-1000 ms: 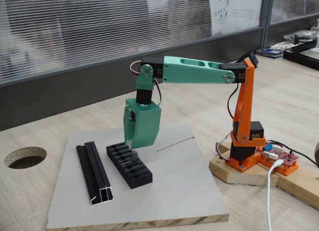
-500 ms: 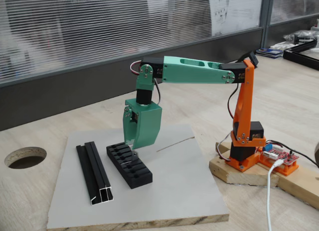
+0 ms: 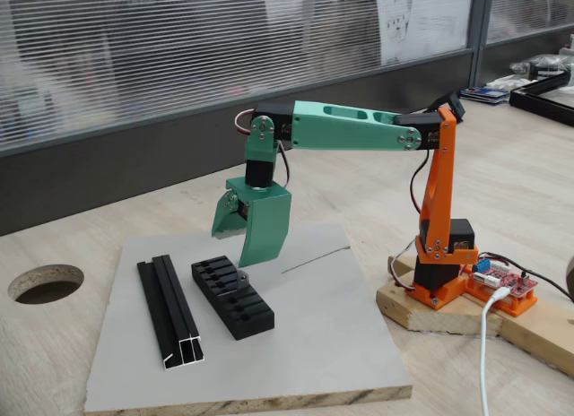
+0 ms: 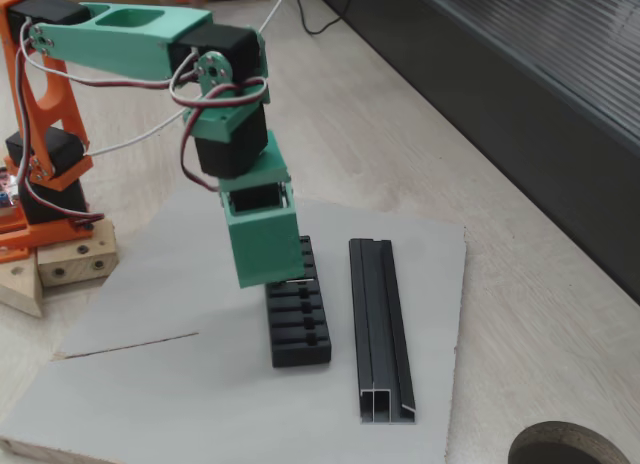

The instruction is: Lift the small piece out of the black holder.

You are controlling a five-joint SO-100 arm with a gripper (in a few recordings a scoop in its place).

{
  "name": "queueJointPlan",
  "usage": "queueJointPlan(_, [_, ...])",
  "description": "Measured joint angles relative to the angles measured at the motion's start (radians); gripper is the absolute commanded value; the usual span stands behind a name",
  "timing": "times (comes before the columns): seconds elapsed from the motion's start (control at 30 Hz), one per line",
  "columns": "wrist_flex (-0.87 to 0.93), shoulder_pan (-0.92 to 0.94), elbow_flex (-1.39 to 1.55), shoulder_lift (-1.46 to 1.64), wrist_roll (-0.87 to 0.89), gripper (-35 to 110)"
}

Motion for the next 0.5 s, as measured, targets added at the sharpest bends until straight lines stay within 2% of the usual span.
queueJointPlan(0.5, [0.000,0.064,0.000,-0.077,0.000,58])
